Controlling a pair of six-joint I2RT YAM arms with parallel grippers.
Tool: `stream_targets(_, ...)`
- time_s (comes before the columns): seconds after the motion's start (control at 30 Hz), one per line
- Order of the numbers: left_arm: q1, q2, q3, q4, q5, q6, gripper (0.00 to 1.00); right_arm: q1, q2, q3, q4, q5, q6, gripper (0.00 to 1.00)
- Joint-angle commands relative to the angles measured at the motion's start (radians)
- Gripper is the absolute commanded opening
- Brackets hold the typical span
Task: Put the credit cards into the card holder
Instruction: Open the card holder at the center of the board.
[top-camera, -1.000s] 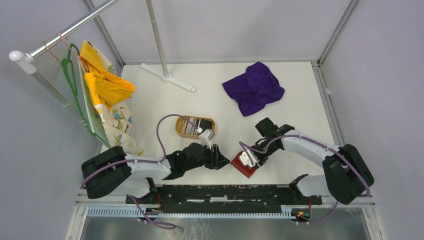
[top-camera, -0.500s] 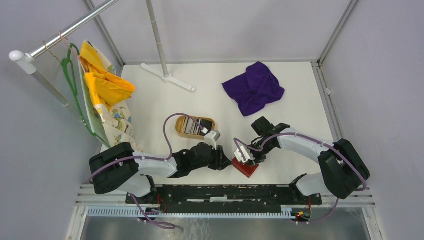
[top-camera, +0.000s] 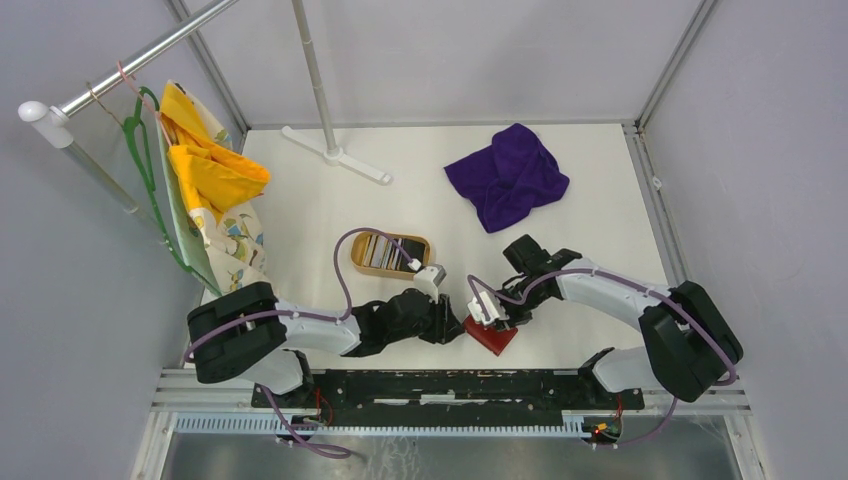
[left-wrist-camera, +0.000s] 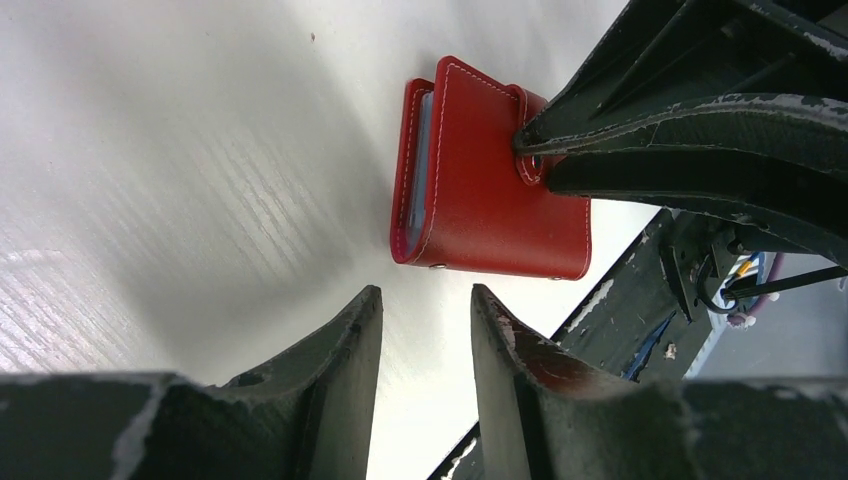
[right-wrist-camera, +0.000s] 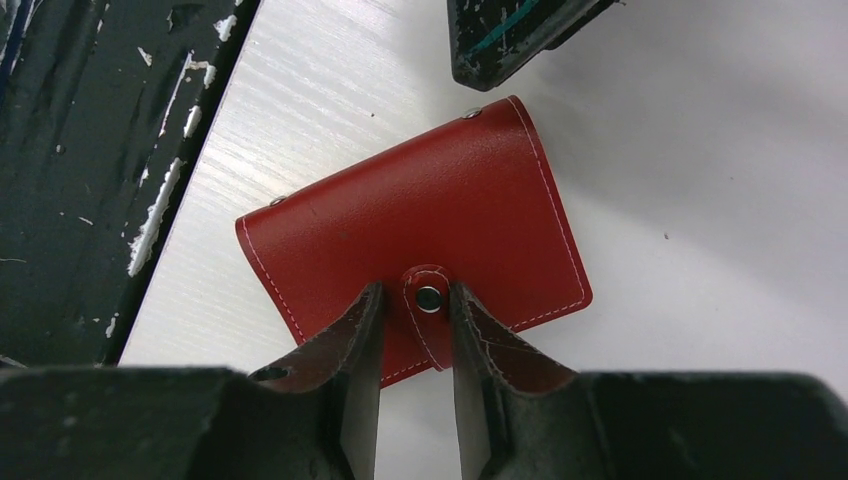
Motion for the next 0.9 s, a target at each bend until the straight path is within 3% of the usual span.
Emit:
stream_targets(0.0,-0.015,-0.027,0.026,0.029,-0.047,0.023,0.44,0.006,0.006,-0.063,0.090,0.172,0.028,0.02)
stream_targets(0.1,-0.018,-0.040,0.022,0.033,-0.052,0.030,0.45,0.005,-0.012,-0.058,0.085,0.134,0.031,0.00)
stream_targets(0.3,-0.019,-0.014,0.023,0.046,-0.047,0.026,0.48,0.004,-0.017,-0.012,0.037,0.010,0.041,0.32)
stream_targets(0.5,-0.022,0.010,0.034,0.052,-0.046,0.024,0.48,0.004,0.015,-0.002,0.061,0.036,0.074,0.40)
stream_targets(0.67,-0.025,0.036,0.045,0.052,-0.047,0.024,0.48,0.006,0.058,0.004,0.077,0.092,0.106,0.40)
stream_targets(0.87,-0.024,0.060,0.054,0.053,-0.061,0.028,0.48,0.010,0.080,0.001,0.059,0.113,0.093,0.24)
